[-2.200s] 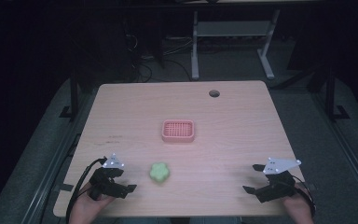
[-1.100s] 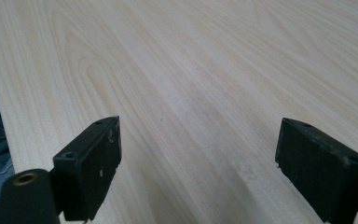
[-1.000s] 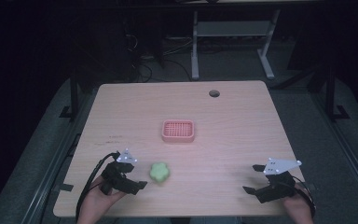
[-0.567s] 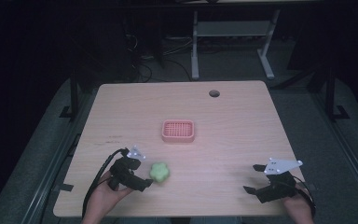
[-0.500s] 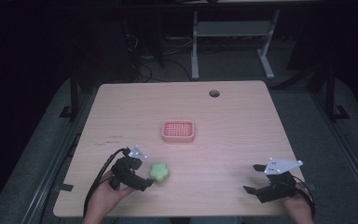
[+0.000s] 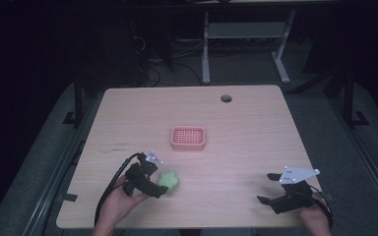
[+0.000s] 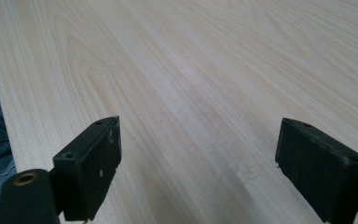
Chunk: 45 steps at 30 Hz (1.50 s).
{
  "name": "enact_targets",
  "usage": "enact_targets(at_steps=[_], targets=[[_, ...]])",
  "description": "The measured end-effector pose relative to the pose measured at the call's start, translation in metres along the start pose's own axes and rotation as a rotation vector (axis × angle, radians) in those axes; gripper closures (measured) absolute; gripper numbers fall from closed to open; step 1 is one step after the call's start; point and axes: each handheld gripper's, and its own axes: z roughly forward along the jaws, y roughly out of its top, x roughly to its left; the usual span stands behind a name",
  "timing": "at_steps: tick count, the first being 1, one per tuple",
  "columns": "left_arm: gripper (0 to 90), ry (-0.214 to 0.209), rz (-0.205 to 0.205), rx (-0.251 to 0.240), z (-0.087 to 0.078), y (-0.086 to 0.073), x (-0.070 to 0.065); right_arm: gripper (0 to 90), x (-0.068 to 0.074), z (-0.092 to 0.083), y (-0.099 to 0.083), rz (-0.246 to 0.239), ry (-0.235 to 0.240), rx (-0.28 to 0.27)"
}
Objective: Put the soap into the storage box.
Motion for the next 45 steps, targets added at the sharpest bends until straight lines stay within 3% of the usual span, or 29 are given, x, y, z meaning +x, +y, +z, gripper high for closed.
enact_targets(at_steps=[10,19,26,27,31,45], targets=[[19.5,0.002,0.008,0.025,0.009,0.012,-0.003,13.8,0.000,-0.001,0.000,0.005,0.000,0.001],[19.0,0.016,0.014,0.078,0.020,0.022,-0.006,13.8,0.001,-0.001,0.001,0.006,0.003,-0.002],[19.1,0.028,0.016,0.090,0.023,0.026,-0.006,13.8,0.001,-0.002,0.001,0.003,0.005,-0.006],[19.1,0.027,0.000,0.085,0.024,0.026,-0.007,13.7,0.001,-0.002,0.001,0.002,0.005,-0.006],[19.8,0.047,0.006,0.113,0.028,0.029,-0.007,13.8,0.001,-0.002,0.001,0.001,0.005,-0.005],[22.1,0.044,-0.005,0.145,0.038,0.032,-0.007,13.8,0.002,-0.002,0.002,0.003,0.006,-0.006]])
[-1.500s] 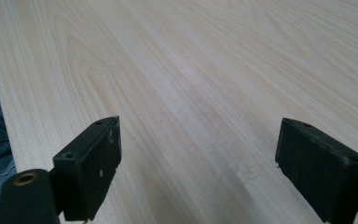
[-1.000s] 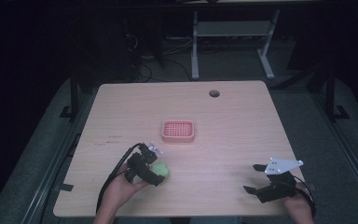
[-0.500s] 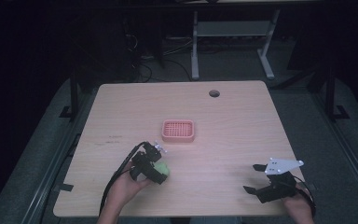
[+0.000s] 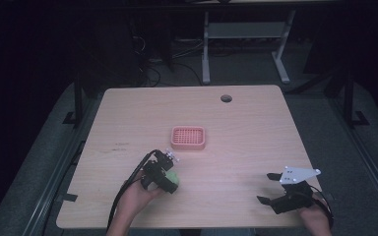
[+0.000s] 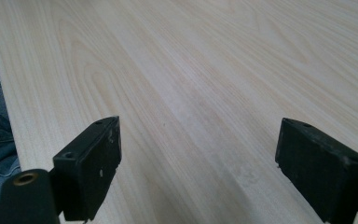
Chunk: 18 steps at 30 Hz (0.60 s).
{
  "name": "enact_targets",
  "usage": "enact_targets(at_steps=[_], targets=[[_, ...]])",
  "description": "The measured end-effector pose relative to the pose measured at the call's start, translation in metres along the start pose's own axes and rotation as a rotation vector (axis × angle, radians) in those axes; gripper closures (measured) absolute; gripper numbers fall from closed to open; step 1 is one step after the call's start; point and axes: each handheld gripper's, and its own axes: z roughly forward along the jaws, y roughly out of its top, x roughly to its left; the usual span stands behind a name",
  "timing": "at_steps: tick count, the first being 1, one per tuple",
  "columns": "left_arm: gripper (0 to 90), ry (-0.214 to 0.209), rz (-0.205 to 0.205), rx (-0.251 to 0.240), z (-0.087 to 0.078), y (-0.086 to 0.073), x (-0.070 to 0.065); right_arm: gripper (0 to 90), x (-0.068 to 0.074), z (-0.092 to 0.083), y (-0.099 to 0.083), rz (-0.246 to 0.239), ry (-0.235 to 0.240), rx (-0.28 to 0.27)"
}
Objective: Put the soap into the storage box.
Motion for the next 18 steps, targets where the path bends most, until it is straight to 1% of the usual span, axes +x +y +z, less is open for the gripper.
enact_targets(at_steps=[3,6,9,10,12,18], targets=[[22.6,0.001,-0.003,0.010,0.0024,0.0004,0.0001,13.8,0.0000,-0.0001,0.0000,-0.001,-0.001,0.000],[23.2,-0.001,-0.010,0.007,0.0051,-0.0001,-0.0003,13.8,-0.0002,-0.0003,-0.0001,0.001,-0.001,-0.001],[23.9,-0.001,-0.008,0.019,0.0075,-0.0002,-0.0004,13.8,-0.0002,-0.0002,0.0000,-0.001,0.000,-0.001],[24.0,-0.004,-0.013,0.018,0.0084,-0.0001,-0.0006,13.8,-0.0001,-0.0003,0.0000,-0.001,-0.001,-0.001],[24.0,-0.002,-0.005,0.025,0.0084,0.0002,0.0001,13.8,-0.0001,-0.0002,0.0000,-0.001,-0.001,-0.001],[25.2,-0.006,-0.011,0.030,0.0100,0.0010,0.0001,13.8,0.0002,0.0001,0.0001,-0.002,-0.002,0.000]])
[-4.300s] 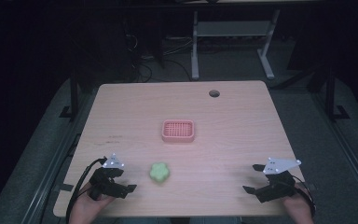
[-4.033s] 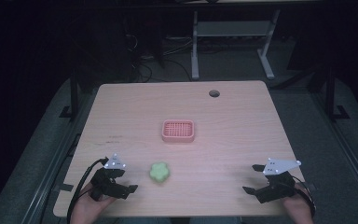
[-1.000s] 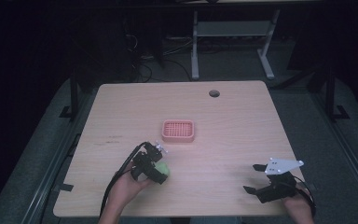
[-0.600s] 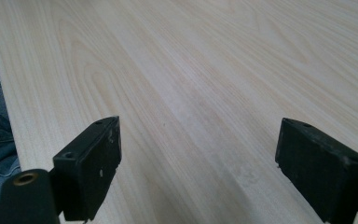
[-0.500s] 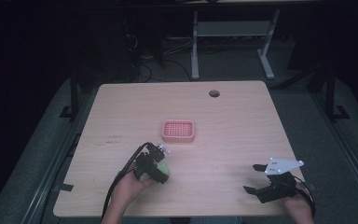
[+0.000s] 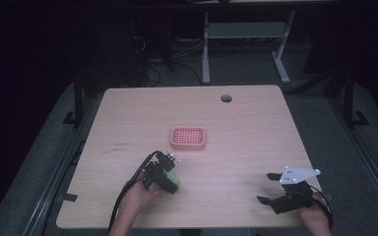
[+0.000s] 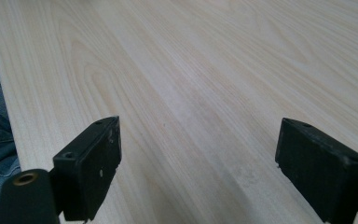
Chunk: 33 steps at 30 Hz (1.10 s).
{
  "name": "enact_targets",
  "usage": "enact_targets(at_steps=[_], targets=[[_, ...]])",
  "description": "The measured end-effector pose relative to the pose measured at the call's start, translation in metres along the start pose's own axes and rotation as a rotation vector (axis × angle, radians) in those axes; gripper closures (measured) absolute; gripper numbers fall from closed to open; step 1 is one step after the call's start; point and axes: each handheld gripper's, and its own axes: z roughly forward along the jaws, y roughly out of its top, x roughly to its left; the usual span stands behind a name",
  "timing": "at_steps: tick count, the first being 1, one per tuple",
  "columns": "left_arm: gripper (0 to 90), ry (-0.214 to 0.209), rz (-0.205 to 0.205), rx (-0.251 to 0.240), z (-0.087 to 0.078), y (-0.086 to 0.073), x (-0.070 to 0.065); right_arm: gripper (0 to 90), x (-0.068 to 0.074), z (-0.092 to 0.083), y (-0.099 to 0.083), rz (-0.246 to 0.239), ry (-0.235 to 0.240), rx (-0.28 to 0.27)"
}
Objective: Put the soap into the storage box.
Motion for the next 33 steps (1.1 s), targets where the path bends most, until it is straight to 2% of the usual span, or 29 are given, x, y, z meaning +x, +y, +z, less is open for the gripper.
enact_targets(at_steps=[6,7,8,12,19,33], targets=[[25.3,0.001,0.001,0.006,0.0003,0.0005,0.0000,13.8,0.0000,0.0001,0.0000,0.000,-0.001,0.000],[25.3,0.000,-0.009,-0.001,0.0008,0.0007,-0.0006,13.8,0.0001,0.0001,0.0000,0.000,-0.001,0.000],[25.4,0.002,0.001,0.011,0.0003,0.0012,0.0001,13.8,0.0000,0.0001,0.0000,0.000,-0.001,0.000],[25.9,0.007,-0.015,0.010,0.0009,0.0023,-0.0016,13.8,0.0001,0.0000,0.0002,-0.003,0.000,-0.001],[26.4,0.013,-0.021,0.019,0.0009,0.0033,-0.0025,13.8,0.0002,-0.0001,0.0002,-0.002,0.000,-0.001],[26.8,0.017,-0.016,0.017,0.0008,0.0030,-0.0029,13.7,0.0001,0.0001,0.0000,-0.001,-0.001,0.000]])
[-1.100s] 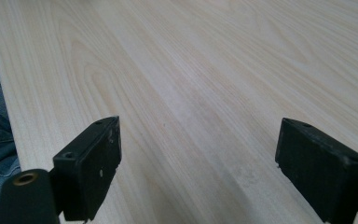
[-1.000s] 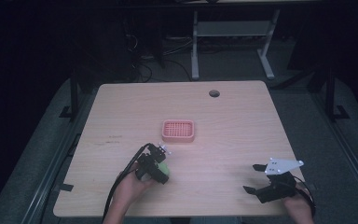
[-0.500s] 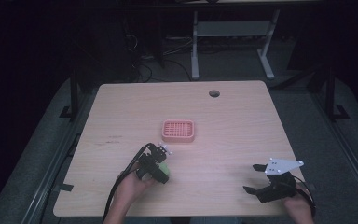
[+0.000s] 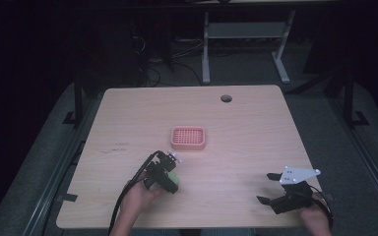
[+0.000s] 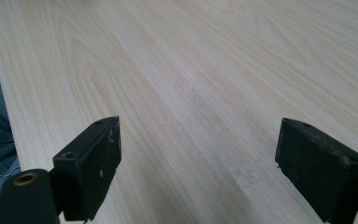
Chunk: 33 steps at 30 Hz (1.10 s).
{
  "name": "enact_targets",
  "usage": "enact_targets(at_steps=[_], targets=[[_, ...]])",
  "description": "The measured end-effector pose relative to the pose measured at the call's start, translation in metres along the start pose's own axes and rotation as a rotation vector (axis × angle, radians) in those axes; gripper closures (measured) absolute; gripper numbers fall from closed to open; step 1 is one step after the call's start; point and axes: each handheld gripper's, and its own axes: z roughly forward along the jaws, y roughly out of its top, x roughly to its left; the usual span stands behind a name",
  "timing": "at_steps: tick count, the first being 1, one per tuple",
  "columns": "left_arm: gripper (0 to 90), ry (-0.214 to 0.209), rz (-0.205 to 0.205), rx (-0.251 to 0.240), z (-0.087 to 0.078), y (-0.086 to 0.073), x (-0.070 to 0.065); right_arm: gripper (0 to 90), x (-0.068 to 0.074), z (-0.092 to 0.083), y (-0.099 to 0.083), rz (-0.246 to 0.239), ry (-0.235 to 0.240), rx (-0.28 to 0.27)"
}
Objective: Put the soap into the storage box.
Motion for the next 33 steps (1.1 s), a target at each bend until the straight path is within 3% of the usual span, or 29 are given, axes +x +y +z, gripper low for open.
enact_targets(at_steps=[33], targets=[[26.8,-0.012,-0.012,-0.072,-0.016,0.003,0.004,13.8,-0.001,0.000,0.000,-0.001,-0.001,-0.002]])
